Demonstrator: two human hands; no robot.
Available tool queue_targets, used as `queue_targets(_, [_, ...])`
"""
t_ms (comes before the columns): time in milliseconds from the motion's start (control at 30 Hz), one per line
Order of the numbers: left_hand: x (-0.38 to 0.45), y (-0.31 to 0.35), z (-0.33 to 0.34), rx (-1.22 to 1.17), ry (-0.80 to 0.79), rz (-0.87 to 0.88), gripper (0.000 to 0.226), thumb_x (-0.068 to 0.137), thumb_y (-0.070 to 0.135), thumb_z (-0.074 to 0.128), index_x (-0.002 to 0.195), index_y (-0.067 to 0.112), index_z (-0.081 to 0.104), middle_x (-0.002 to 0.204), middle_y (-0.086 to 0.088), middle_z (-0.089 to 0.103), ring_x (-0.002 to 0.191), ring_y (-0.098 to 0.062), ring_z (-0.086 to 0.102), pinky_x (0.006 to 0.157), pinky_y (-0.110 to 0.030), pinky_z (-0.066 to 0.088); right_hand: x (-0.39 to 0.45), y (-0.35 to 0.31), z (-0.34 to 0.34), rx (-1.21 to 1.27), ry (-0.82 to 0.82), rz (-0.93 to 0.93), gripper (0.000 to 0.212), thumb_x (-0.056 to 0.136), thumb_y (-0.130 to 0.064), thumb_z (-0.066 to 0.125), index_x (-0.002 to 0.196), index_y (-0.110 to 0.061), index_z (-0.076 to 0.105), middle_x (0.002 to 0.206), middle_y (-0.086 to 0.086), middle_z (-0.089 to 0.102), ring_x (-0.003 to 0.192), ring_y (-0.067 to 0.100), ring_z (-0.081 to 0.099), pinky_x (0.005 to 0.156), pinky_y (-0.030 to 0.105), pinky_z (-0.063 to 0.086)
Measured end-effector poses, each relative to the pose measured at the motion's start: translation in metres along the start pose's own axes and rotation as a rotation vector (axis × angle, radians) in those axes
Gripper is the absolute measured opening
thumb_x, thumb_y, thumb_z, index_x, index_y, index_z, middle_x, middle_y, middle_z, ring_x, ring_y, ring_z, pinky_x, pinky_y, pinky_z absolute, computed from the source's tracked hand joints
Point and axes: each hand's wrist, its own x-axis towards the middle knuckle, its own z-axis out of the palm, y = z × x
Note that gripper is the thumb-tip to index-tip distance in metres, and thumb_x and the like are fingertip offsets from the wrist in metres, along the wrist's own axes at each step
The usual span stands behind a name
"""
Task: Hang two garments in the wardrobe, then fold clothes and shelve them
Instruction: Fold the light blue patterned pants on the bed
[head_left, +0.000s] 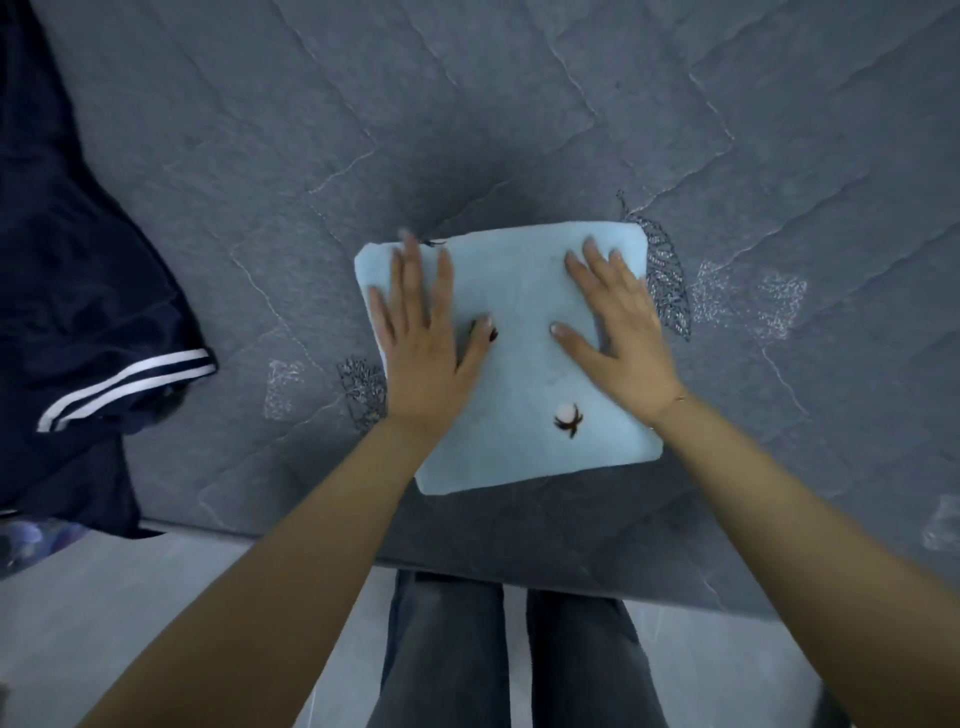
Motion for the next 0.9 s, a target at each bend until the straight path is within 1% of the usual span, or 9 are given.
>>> queue_targets(67, [-0.027,0.002,-0.017,-0.208,0.015,-0.287,0.089,0.094,0.052,0.053,0.155,0.020,-0.002,0.163,-0.008,-0.003,0.150,-0.022,-0.001,0.119,-0.042,-0.012,-0.014,0.004,-0.018,0.222,0.083,0.073,0.063,0.091,-0.029,0.067,0.147,-0.019,0.040,0.158,-0.003,0.024,0.148,0.016,0.019,0.121,0.036,0.018])
queue_targets(100, [-0.042,0.003,-0.024,-0.405,-0.041,-0.421,0.091,0.091,0.052,0.059,0.155,0.025,0.000,0.163,-0.003,0.001,0.150,-0.019,0.005,0.121,-0.045,-0.002,-0.022,0.008,-0.024,0.352,0.131,0.171,0.063,0.089,-0.027,0.070,0.144,-0.018,0.043,0.154,-0.003,0.032,0.144,0.013,0.029,0.118,0.034,0.026])
queue_targets(133, [-0.054,0.003,-0.031,-0.655,-0.093,-0.540,0.088,0.089,0.048,0.063,0.154,0.031,0.007,0.162,0.001,0.014,0.148,-0.016,0.018,0.121,-0.048,0.015,-0.030,0.011,-0.028,0.496,0.162,0.301,0.062,0.087,-0.028,0.072,0.142,-0.019,0.045,0.148,-0.002,0.041,0.136,0.012,0.040,0.113,0.033,0.035])
queue_targets(200, [-0.065,0.008,-0.039,-1.066,-0.169,-0.737,0.064,0.085,0.044,0.067,0.138,0.045,0.033,0.142,0.010,0.048,0.127,-0.009,0.051,0.103,-0.042,0.048,-0.039,0.012,-0.028,0.793,0.095,0.574,0.057,0.086,-0.034,0.071,0.137,-0.020,0.049,0.133,0.003,0.058,0.115,0.013,0.061,0.095,0.031,0.052])
queue_targets(300, [-0.059,0.010,-0.033,-1.148,-0.190,-0.835,0.041,0.085,0.045,0.064,0.123,0.043,0.048,0.121,0.015,0.063,0.108,-0.008,0.065,0.090,-0.033,0.056,-0.030,0.017,-0.021,1.003,-0.092,0.745,0.050,0.084,-0.045,0.070,0.126,-0.021,0.060,0.115,0.000,0.071,0.100,0.016,0.070,0.085,0.036,0.058])
queue_targets(433, [-0.054,0.015,-0.021,-1.151,-0.225,-0.827,0.059,0.088,0.054,0.059,0.141,0.032,0.045,0.133,0.009,0.060,0.118,-0.012,0.060,0.100,-0.037,0.049,-0.006,0.027,-0.023,0.949,-0.312,0.749,0.078,0.065,-0.066,0.075,0.131,-0.028,0.058,0.121,0.000,0.069,0.109,0.023,0.066,0.095,0.046,0.052])
queue_targets(567, [-0.084,0.026,-0.022,-1.356,-0.293,-0.932,0.053,0.082,0.061,0.065,0.127,0.034,0.061,0.121,0.005,0.069,0.108,-0.016,0.067,0.085,-0.035,0.057,0.001,0.033,-0.044,0.901,-0.549,0.653,0.055,0.074,-0.067,0.069,0.119,-0.035,0.067,0.121,0.000,0.069,0.108,0.022,0.068,0.082,0.040,0.058])
queue_targets(667, [-0.132,0.036,-0.024,-1.566,-0.327,-1.026,0.046,0.077,0.057,0.072,0.116,0.033,0.071,0.123,-0.002,0.068,0.112,-0.024,0.065,0.091,-0.043,0.054,-0.013,0.029,-0.052,0.782,-0.684,0.657,0.058,0.069,-0.065,0.074,0.118,-0.033,0.069,0.121,0.002,0.069,0.110,0.025,0.067,0.087,0.042,0.054])
queue_targets(900, [-0.281,0.074,-0.041,-1.951,-0.077,-1.224,0.052,0.069,0.048,0.082,0.114,0.024,0.072,0.126,-0.009,0.066,0.112,-0.029,0.065,0.082,-0.042,0.056,-0.090,-0.019,-0.034,0.563,-0.970,0.661,0.056,0.069,-0.061,0.076,0.116,-0.032,0.070,0.117,0.005,0.071,0.105,0.028,0.069,0.080,0.040,0.057])
